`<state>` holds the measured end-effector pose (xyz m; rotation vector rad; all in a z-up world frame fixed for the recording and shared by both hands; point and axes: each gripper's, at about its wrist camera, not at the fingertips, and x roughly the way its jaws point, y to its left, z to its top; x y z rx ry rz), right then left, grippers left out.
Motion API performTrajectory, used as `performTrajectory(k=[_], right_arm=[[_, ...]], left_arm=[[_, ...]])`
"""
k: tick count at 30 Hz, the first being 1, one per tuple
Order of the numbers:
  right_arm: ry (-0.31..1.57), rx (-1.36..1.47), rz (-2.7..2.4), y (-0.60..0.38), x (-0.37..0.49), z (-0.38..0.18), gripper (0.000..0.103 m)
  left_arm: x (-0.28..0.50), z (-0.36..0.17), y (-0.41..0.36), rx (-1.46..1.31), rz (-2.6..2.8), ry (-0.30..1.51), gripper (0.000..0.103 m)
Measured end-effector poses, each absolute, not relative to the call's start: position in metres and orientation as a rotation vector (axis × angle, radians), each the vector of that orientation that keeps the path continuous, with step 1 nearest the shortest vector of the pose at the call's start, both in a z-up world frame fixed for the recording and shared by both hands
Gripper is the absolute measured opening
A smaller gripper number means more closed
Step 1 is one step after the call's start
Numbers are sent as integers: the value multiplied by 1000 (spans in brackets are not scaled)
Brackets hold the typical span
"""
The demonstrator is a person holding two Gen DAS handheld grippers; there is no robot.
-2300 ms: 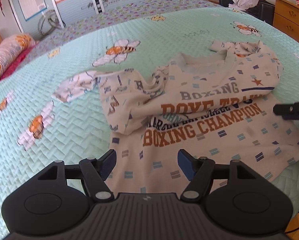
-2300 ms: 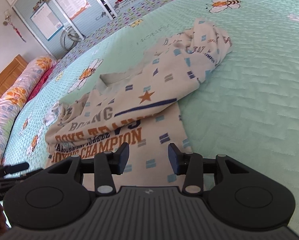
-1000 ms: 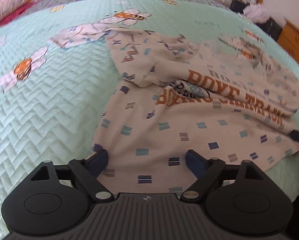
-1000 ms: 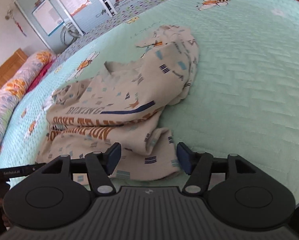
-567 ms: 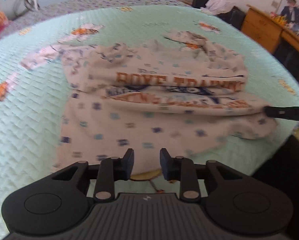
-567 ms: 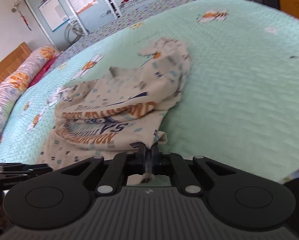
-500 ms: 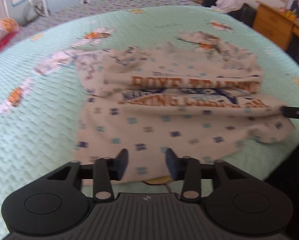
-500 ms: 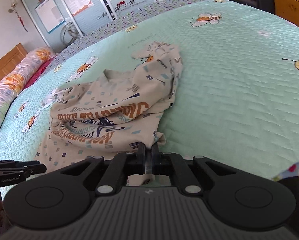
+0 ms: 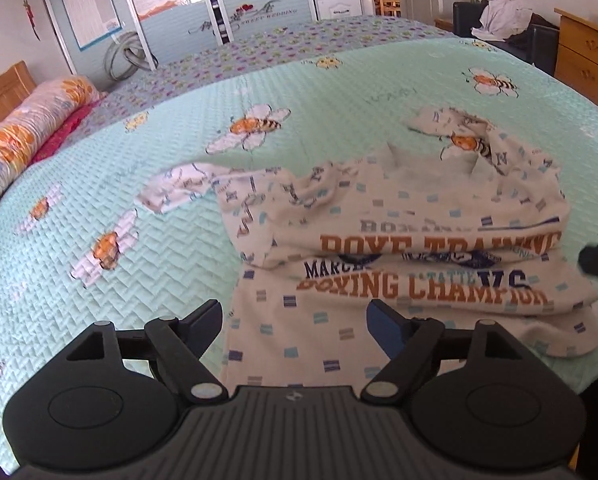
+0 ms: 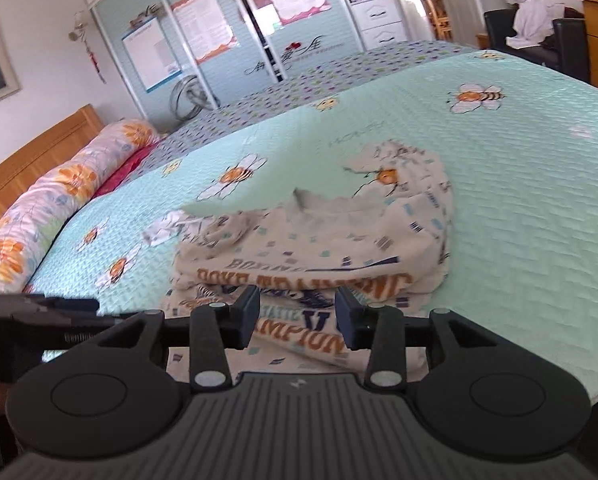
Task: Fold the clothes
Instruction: 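Open both grippers and lift them off the folded T-shirt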
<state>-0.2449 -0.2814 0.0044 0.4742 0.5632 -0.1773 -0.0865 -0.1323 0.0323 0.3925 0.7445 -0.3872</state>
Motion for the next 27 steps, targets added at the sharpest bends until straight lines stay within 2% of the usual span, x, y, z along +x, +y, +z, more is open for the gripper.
performTrajectory(k=[20, 27], right_arm=[[599, 489, -160, -275, -241, -3, 44], [609, 493, -154, -275, -241, -4, 47]], left_arm=[[-81, 138, -135, 265, -264, 600, 84], [-85, 159, -139, 239, -256, 560, 84]])
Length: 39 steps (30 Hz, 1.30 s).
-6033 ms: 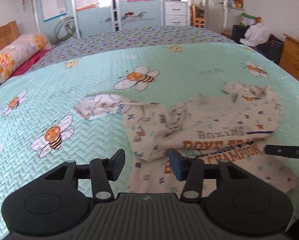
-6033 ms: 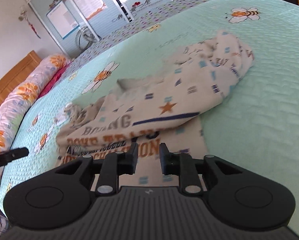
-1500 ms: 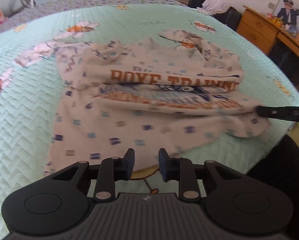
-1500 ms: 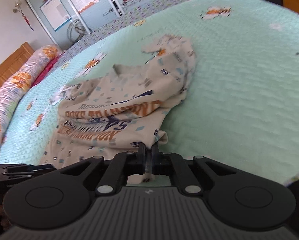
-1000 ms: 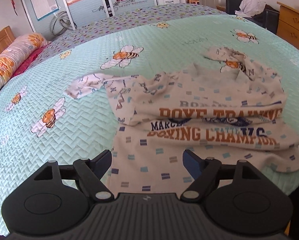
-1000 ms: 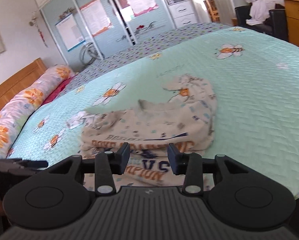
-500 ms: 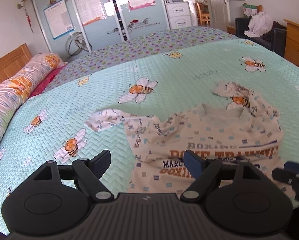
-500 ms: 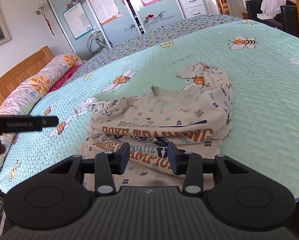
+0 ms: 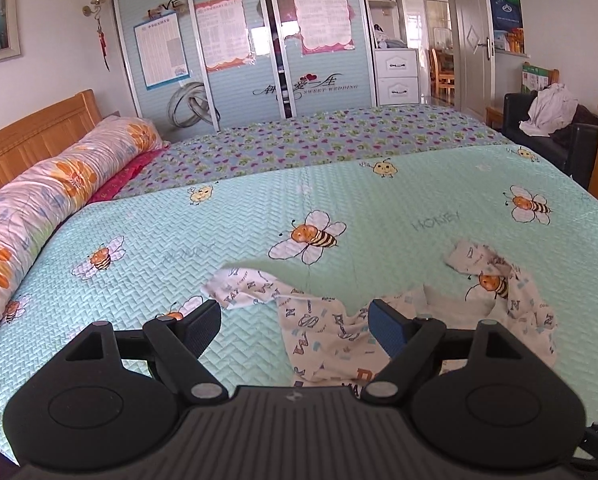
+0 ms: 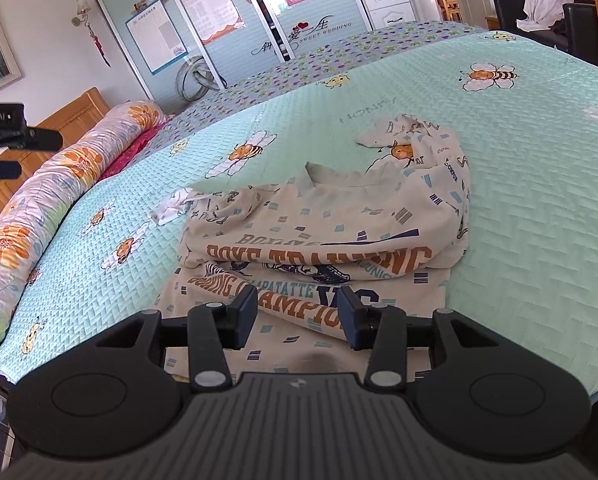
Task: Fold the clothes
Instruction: 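Open both grippers and lift them off the folded T-shirt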
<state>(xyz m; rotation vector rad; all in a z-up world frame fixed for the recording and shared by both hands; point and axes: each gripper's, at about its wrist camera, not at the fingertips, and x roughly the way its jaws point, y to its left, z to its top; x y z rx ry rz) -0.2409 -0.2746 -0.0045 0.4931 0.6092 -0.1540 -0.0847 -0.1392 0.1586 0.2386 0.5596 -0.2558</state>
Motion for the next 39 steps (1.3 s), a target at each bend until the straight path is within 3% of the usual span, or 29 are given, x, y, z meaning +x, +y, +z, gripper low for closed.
performTrajectory(k=[39], right_arm=[[661, 494, -137, -267, -239, -13, 49]], left_arm=[[-87, 175, -124, 209, -206, 522, 84]])
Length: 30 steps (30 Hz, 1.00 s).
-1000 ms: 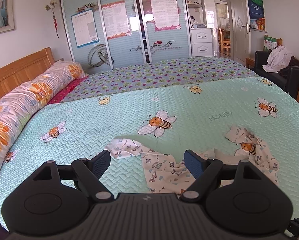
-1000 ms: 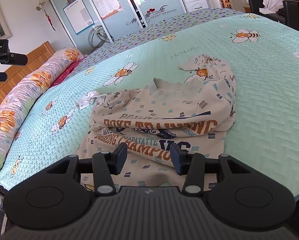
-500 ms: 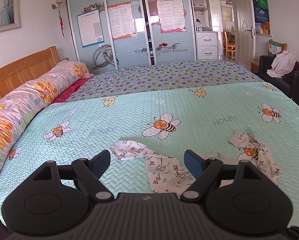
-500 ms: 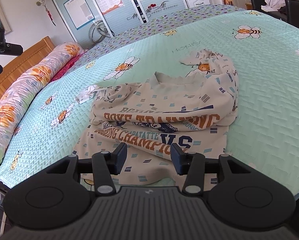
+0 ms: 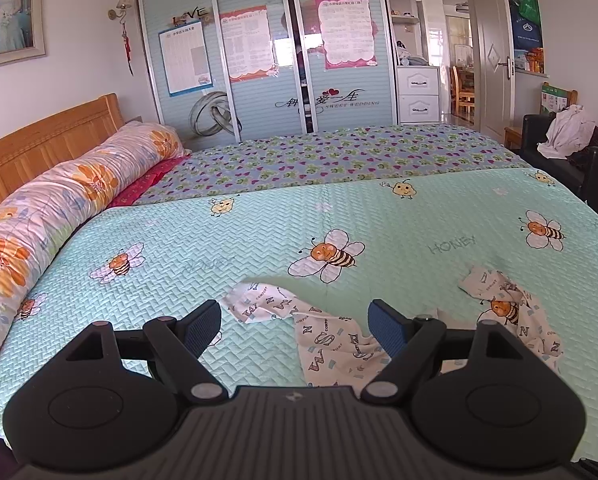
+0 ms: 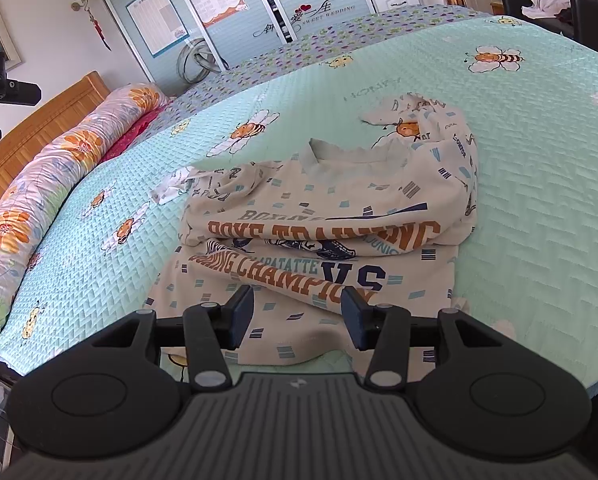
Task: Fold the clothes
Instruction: 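Open both grippers and lift them off the folded T-shirt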
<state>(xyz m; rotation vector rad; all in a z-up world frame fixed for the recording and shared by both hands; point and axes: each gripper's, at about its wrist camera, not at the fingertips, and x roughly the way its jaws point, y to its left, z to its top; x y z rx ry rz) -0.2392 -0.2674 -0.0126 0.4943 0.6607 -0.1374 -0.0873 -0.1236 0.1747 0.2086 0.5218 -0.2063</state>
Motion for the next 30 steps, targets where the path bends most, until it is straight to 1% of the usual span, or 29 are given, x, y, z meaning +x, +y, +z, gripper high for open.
performTrajectory(k=[30], right_arm=[[674, 486, -134, -263, -240, -14, 50]], left_arm=[[-94, 182, -116, 196, -219, 503, 84]])
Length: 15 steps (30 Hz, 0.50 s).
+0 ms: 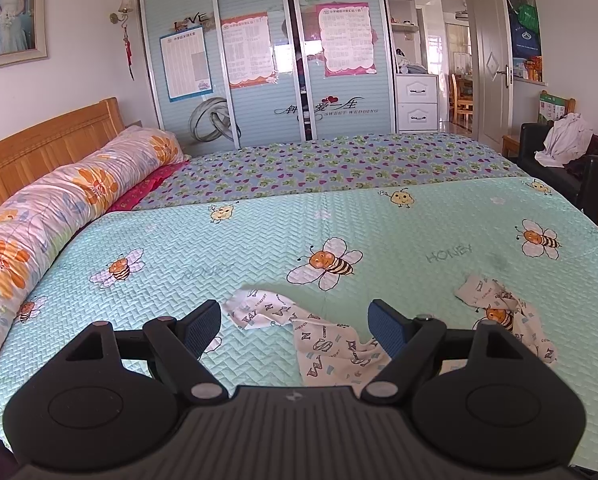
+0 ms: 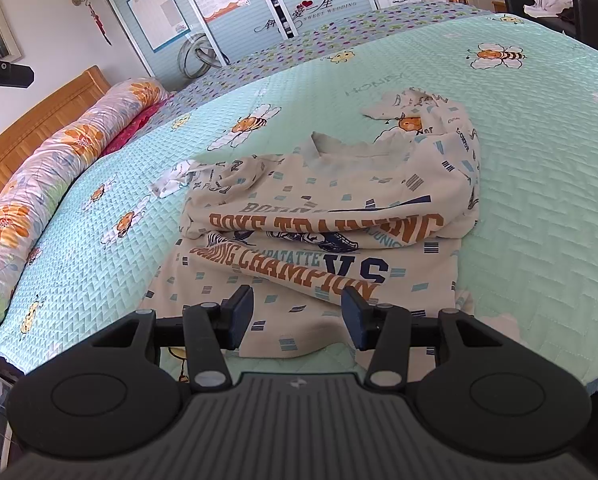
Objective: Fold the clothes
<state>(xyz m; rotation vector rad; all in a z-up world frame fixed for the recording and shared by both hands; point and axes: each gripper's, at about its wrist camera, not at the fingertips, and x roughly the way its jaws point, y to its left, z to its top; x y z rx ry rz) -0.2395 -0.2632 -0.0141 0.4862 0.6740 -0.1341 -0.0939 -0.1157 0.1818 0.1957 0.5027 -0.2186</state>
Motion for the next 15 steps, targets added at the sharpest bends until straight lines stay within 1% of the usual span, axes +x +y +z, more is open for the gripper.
performTrajectory(k=[15], right_arm=[[678, 477, -130, -261, -239, -13, 50]], left_arm=[[-96, 187, -117, 206, -234, 488, 84]])
